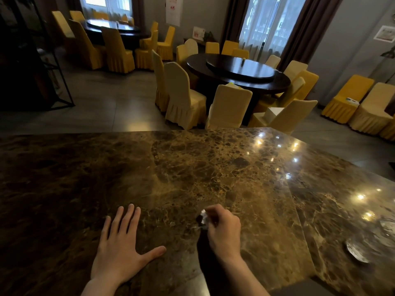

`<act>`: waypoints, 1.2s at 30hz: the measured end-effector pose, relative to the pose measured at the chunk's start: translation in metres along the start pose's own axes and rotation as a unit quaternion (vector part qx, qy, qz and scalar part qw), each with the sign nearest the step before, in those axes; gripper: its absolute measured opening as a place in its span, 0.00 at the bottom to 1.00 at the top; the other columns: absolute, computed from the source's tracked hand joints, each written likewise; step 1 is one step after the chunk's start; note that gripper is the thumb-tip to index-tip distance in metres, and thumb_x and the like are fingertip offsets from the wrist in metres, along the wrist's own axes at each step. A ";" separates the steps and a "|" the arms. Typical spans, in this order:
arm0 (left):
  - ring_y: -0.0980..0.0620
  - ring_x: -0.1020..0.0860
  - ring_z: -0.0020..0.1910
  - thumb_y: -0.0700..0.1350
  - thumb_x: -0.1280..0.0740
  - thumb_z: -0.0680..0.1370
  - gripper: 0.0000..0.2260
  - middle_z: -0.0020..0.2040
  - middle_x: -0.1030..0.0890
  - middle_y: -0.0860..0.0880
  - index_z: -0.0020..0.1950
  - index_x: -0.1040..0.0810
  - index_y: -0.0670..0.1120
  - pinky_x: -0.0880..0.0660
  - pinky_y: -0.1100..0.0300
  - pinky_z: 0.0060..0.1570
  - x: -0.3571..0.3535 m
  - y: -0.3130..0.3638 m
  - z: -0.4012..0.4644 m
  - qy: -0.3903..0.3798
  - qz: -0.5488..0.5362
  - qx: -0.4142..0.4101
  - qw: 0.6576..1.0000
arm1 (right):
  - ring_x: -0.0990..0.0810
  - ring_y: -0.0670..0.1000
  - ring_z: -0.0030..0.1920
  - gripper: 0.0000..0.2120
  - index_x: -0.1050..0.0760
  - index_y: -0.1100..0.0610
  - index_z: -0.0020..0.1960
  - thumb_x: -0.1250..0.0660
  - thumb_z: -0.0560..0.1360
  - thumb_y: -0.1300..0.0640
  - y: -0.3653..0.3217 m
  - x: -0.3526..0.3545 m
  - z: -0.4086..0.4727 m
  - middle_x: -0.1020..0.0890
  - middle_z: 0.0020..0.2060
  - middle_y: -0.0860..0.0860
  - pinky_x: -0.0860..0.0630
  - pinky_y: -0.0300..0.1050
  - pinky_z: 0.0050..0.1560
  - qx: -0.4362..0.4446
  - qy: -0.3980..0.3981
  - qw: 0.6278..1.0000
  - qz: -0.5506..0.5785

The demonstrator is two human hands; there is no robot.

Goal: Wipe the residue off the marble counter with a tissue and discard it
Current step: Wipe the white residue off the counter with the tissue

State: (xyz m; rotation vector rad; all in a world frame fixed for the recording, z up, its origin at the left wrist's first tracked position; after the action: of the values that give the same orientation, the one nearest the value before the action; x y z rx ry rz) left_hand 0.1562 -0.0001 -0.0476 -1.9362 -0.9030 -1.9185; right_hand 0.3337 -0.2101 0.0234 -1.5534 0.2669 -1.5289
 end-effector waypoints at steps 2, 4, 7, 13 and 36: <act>0.52 0.69 0.80 0.89 0.60 0.59 0.61 0.82 0.65 0.54 0.80 0.67 0.52 0.66 0.45 0.81 0.000 0.000 0.000 0.001 0.004 -0.001 1.000 | 0.21 0.43 0.44 0.08 0.19 0.50 0.49 0.28 0.75 0.62 -0.026 -0.019 -0.004 0.18 0.43 0.45 0.23 0.39 0.46 0.061 -0.037 0.997 -0.013; 0.51 0.69 0.80 0.89 0.60 0.59 0.61 0.82 0.65 0.54 0.80 0.67 0.52 0.66 0.45 0.81 -0.002 -0.002 0.001 -0.006 0.005 0.000 1.000 | 0.25 0.43 0.44 0.05 0.21 0.49 0.48 0.29 0.74 0.59 -0.048 -0.046 -0.019 0.20 0.42 0.44 0.27 0.38 0.42 0.132 -0.094 0.985 -0.064; 0.52 0.69 0.80 0.89 0.59 0.59 0.61 0.82 0.65 0.55 0.80 0.66 0.52 0.66 0.45 0.81 -0.001 -0.002 0.002 0.000 -0.003 0.000 1.000 | 0.28 0.43 0.41 0.08 0.23 0.49 0.43 0.28 0.71 0.61 -0.043 -0.053 -0.028 0.24 0.38 0.42 0.31 0.36 0.35 0.159 -0.097 0.976 -0.117; 0.52 0.71 0.79 0.89 0.58 0.60 0.60 0.82 0.66 0.55 0.81 0.66 0.53 0.66 0.45 0.81 0.000 -0.002 0.000 0.004 -0.007 -0.003 1.000 | 0.26 0.52 0.37 0.09 0.22 0.57 0.42 0.33 0.72 0.70 0.038 0.026 0.000 0.22 0.38 0.51 0.33 0.40 0.34 -0.060 0.052 0.983 -0.167; 0.53 0.70 0.80 0.89 0.57 0.60 0.60 0.82 0.65 0.55 0.81 0.65 0.54 0.65 0.45 0.81 -0.001 -0.003 0.001 0.017 -0.016 -0.001 1.000 | 0.20 0.46 0.41 0.09 0.22 0.52 0.37 0.30 0.68 0.66 0.011 -0.012 -0.021 0.17 0.37 0.45 0.22 0.45 0.42 0.027 -0.100 0.994 -0.030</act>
State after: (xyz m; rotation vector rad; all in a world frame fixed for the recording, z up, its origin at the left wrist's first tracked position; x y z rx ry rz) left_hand 0.1559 0.0026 -0.0490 -1.8963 -0.9287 -1.9633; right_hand 0.3173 -0.2177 0.0037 -1.6704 0.0657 -1.4022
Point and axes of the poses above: each hand's wrist, its own z-axis towards the middle knuckle, its own x-axis out of the back of the hand, y = z × x, the point moved 10 cm from there along z, towards the middle knuckle
